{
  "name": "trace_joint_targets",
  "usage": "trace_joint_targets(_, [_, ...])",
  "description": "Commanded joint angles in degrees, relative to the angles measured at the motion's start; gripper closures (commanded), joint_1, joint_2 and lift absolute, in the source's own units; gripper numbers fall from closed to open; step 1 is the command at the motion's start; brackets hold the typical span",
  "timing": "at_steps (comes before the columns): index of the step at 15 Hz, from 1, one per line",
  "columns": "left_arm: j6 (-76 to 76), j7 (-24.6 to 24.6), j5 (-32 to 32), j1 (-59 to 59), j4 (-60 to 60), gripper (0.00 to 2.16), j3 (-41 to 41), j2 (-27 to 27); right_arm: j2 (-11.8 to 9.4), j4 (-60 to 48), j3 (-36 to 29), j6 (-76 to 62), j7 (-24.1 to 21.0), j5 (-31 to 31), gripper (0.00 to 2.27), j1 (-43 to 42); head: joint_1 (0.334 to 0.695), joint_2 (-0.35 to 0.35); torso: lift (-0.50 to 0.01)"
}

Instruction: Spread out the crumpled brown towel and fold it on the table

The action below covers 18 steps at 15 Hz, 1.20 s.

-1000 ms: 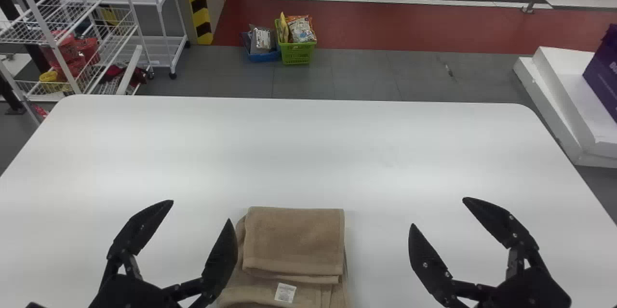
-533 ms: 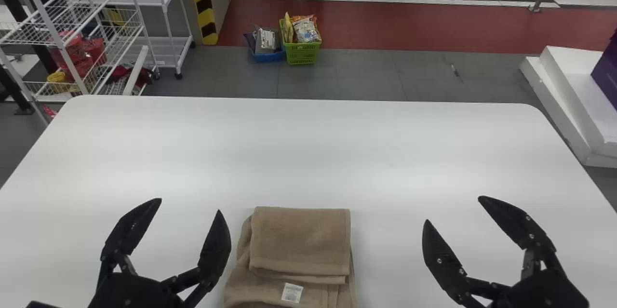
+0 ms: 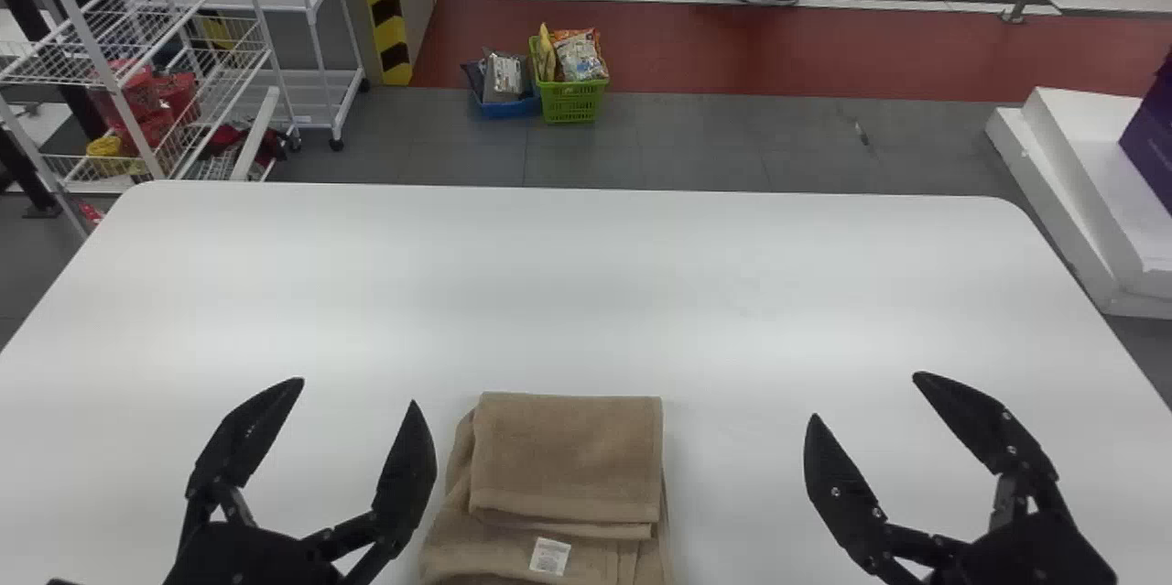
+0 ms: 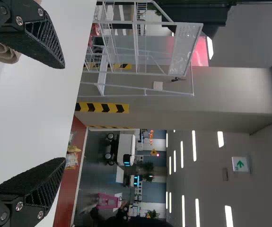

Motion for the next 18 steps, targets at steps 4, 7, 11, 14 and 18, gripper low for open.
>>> trace_joint_targets(4, [-2.2, 0.0, -0.3, 0.5, 0.0, 0.12, -0.2, 0.1, 0.1, 0.4, -1.4, -0.3, 1.0, -5.1, 0.12, -0.2, 0.695, -0.06, -0.127])
trace_joint_targets(7, [-3.1, 0.0, -1.0, 0.5, 0.0, 0.12, -0.4, 0.1, 0.1, -1.9, -1.8, -0.7, 4.5, -3.7, 0.11, 0.0, 0.695, -0.069, -0.127])
trace_joint_targets(11, [-3.3, 0.0, -1.1, 0.6, 0.0, 0.12, -0.6, 0.2, 0.1, -3.4, -5.3, -0.7, 8.2, -4.7, 0.11, -2.5, 0.695, -0.06, -0.127])
trace_joint_targets(14, [-3.1, -0.1, -1.8, 0.6, 0.1, 0.12, -1.0, 0.2, 0.1, -0.5, -6.5, -5.4, 9.3, -6.2, 0.12, -3.6, 0.695, -0.08, -0.127])
trace_joint_targets(18, [-2.0, 0.1, -2.6, 0.5, 0.1, 0.12, -1.5, 0.0, 0.1, 0.7, -7.5, -4.9, 9.0, -8.0, 0.11, -4.1, 0.695, -0.114, -0.127])
